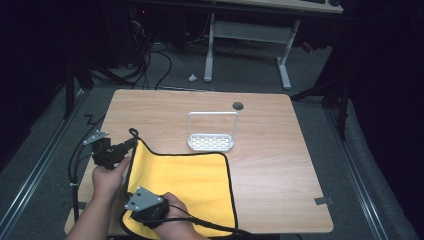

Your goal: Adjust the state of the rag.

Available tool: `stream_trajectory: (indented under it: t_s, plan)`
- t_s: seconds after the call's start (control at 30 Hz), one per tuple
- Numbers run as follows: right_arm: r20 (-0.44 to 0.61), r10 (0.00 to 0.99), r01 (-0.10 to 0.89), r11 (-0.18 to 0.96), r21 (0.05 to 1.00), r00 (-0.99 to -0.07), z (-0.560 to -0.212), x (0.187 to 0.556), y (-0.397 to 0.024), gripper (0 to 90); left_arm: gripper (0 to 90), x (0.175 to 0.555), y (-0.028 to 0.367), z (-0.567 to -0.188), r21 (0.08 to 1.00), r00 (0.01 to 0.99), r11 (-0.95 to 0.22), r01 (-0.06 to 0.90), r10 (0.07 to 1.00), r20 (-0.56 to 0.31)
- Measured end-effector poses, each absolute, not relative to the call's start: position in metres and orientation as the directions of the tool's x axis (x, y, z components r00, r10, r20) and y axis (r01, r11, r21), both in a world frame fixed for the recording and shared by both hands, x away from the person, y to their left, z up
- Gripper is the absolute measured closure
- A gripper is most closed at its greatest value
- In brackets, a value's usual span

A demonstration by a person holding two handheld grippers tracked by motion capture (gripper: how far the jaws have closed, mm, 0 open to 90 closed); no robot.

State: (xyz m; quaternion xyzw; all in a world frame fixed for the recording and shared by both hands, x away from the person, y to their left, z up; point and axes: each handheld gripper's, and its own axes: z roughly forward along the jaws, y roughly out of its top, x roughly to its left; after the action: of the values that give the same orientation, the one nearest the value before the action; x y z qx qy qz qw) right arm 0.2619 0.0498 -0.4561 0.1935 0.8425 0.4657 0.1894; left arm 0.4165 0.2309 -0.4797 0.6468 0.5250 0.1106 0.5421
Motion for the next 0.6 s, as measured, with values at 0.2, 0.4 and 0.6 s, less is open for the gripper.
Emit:
stream_trajectory:
  t_s: [0.2,0.4,0.6]
  plan:
    - [-0.148,0.560,0.175,0.482,0.858,-0.815,-0.456,0.256,0.003,83.7,86.7,0.417,0.177,-0.479,0.821,0.454,0.102,0.562,0.792,-0.409]
    - [-0.140,0.618,0.223,0.473,0.853,-0.774,-0.465,0.250,-0.048,83.7,86.7,0.416,0.131,-0.487,0.807,0.455,0.071,0.586,0.795,-0.401]
    - [-0.126,0.663,0.273,0.464,0.843,-0.737,-0.477,0.246,-0.087,83.6,86.7,0.414,0.097,-0.492,0.807,0.455,0.060,0.587,0.800,-0.391]
